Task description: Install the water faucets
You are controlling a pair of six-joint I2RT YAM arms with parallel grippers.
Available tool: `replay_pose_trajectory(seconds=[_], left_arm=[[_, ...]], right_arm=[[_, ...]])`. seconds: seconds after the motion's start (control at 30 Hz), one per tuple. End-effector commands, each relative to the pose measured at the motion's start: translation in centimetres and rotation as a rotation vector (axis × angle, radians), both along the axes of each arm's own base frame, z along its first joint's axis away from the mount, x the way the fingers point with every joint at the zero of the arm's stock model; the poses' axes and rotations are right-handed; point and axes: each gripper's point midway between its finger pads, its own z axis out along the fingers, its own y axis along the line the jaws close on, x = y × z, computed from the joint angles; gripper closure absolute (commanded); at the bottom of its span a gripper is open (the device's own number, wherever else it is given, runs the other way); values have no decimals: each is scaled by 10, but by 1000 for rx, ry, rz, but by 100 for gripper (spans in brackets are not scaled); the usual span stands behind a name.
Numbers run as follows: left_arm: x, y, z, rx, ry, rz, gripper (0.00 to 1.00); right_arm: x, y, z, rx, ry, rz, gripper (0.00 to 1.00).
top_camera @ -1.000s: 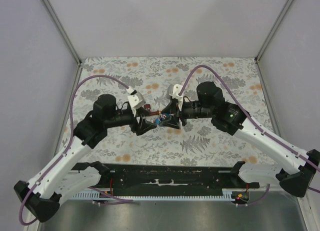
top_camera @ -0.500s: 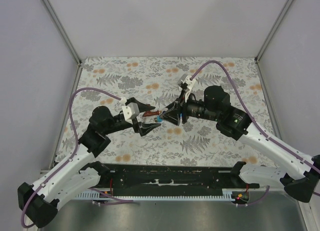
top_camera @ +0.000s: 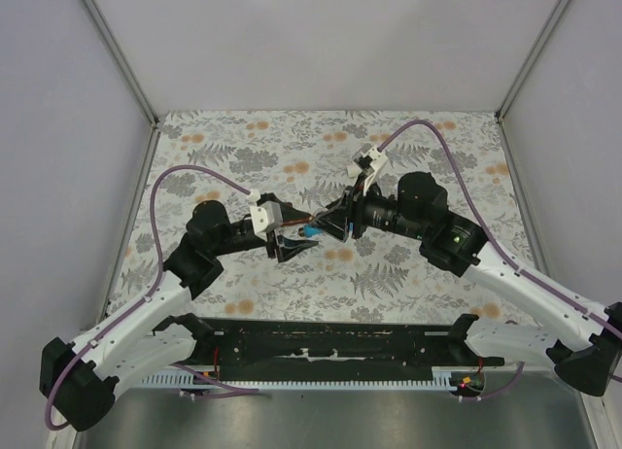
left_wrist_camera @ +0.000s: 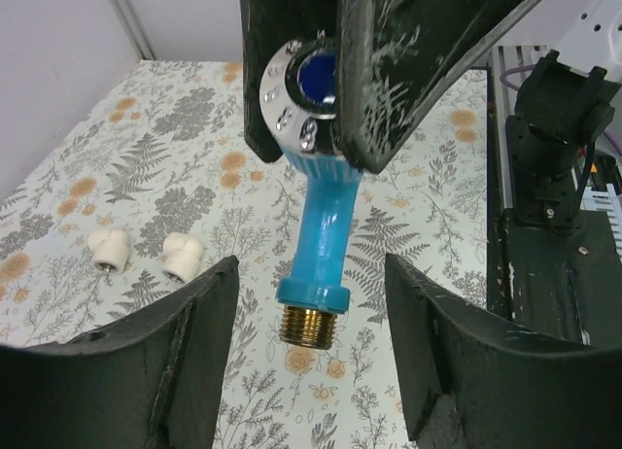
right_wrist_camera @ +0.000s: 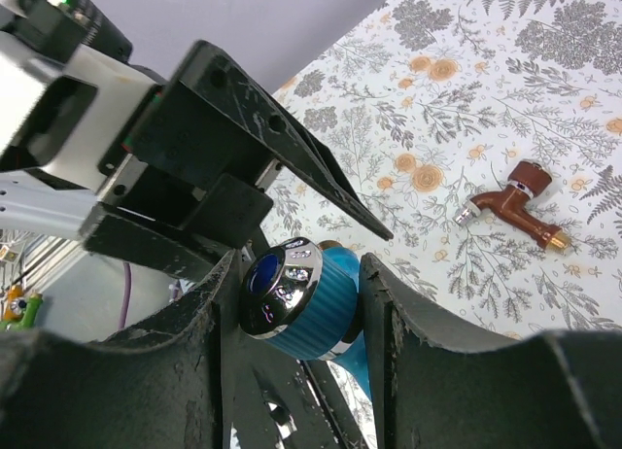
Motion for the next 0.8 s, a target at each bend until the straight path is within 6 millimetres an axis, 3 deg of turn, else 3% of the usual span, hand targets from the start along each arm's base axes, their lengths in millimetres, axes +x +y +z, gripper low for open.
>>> replay_pose_trajectory(seconds=[0.0, 0.17, 0.27, 0.3, 0.33, 0.37, 0.43, 0.5, 0.63, 0.77], left_arm=[[2, -3, -5, 25, -33, -14, 35], [5, -4, -5, 34, -30, -13, 56], [2, -5, 1, 23, -31, -25, 95], [1, -4, 4, 16, -28, -23, 98], [0, -4, 6, 11, -23, -24, 98], [-1, -3, 8, 4, -12, -20, 98], [-3, -1, 11, -5, 17, -9, 98], [-6, 0, 14, -9, 36, -10, 98], [-13, 1, 18, -11, 61, -32, 98], [-23, 0, 20, -2, 76, -80, 98]], right_arm=[[0, -4, 32, 102, -54, -22, 100], [-3, -5, 35, 110, -58, -18, 100], [-3, -4, 29, 100, -56, -9, 100], [-3, -4, 28, 97, -65, -5, 97], [-3, -5, 25, 88, -74, -1, 87], [-3, -5, 22, 74, -92, 11, 69], [-6, -8, 18, 44, -141, 44, 54], [-7, -13, 13, 1, -186, 66, 47], [-26, -16, 8, -31, -262, 244, 30], [-43, -18, 4, -39, -293, 399, 26]])
